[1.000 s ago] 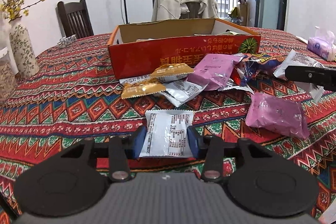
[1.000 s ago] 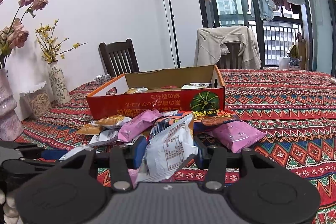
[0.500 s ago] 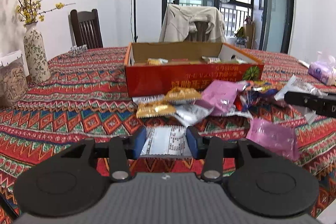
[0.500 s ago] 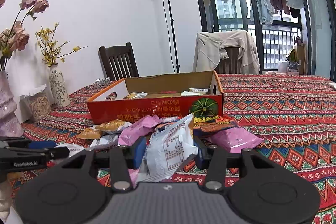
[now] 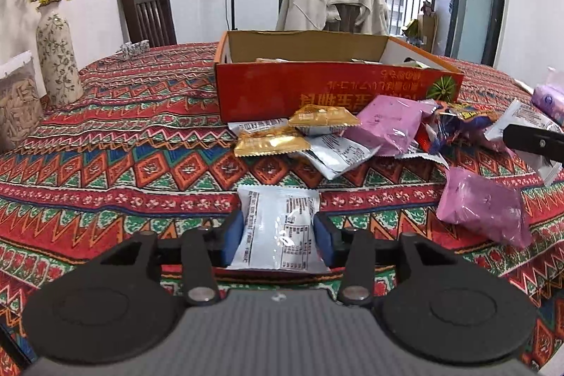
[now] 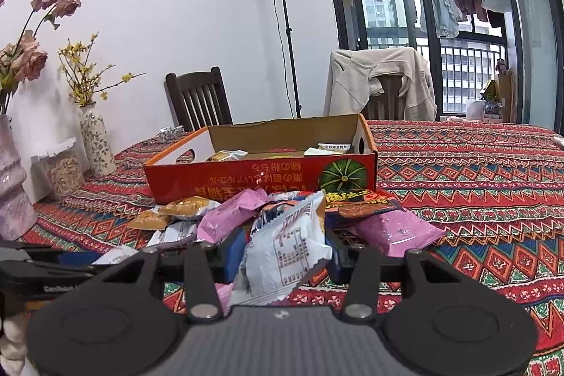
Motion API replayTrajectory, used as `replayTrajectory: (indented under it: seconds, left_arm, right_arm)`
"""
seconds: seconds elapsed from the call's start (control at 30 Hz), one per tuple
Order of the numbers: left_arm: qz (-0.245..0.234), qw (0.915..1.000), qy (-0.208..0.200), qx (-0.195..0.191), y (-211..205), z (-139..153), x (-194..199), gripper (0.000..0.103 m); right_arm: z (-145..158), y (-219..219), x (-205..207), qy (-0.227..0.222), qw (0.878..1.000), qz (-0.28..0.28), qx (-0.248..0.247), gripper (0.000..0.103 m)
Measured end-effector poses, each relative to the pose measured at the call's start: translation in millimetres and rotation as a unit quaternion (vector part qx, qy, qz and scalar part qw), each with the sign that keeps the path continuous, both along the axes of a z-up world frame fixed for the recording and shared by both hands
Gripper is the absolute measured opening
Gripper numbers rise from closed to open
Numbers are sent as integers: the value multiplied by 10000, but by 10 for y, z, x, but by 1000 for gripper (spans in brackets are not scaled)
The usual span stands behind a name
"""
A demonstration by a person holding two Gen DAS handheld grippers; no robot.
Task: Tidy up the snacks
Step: 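Carry both white wrappers into the box and open both grippers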
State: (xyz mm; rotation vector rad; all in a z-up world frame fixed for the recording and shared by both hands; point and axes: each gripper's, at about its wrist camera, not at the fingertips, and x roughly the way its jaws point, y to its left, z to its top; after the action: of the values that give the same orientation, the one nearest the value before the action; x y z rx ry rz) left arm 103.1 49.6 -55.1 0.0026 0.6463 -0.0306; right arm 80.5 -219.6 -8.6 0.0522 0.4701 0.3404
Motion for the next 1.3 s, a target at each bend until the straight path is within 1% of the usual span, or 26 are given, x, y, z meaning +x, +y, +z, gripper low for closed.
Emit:
replayTrajectory:
  seconds: [0.03, 0.07, 0.1, 0.17, 0.2, 0.27, 0.47, 0.57, 0.73, 0.83, 1.0, 1.2, 1.3]
  left_arm:
    - [-27, 10000, 29, -26, -8, -4, 15, 50]
    - [-32, 10000, 62, -40, -17, -13, 34, 54]
    - [-18, 9999, 110, -28, -27, -32, 60, 55]
    - [13, 10000, 71, 55, -54, -50, 70, 53]
    - [37, 10000, 58, 46, -57, -49, 70, 45]
    - [86, 10000, 15, -38, -39, -36, 39, 42]
    - [97, 9996, -220, -121, 19, 40, -112, 41]
    - [144, 9991, -370, -138, 61, 126, -161, 41]
    - [207, 9975, -633, -230, 104, 309, -122, 41]
    - [211, 9963, -789, -278, 104, 432, -22, 41]
    - [203, 9940, -1026, -321, 72, 646, 257, 41]
    - [176, 9914, -1231, -401, 20, 873, 704, 41]
    - [187, 9906, -1267, -480, -4, 942, 940, 41]
  right_arm:
    - [-3, 4, 3, 5, 10000, -2, -1, 46]
    - [-8, 6, 3, 10, 10000, -5, -3, 46]
    - [-11, 6, 6, 17, 10000, -7, -1, 46]
    - [-10, 2, 6, 25, 10000, -5, -5, 46]
    - [-11, 4, 5, 25, 10000, -2, -7, 46]
    - [-10, 4, 0, 24, 10000, 3, -12, 46]
    - [-1, -4, -13, -10, 10000, 5, 14, 46]
    - [23, -10, -18, -47, 10000, 11, 31, 46]
    - [113, -6, 32, -160, 9999, -11, 38, 46]
    - [184, 6, 126, -238, 9997, -42, 47, 46]
    - [335, 54, 370, -393, 9992, -89, 27, 46]
    - [553, 189, 749, -613, 9981, -79, -82, 46]
    - [632, 268, 989, -673, 9976, -95, -150, 46]
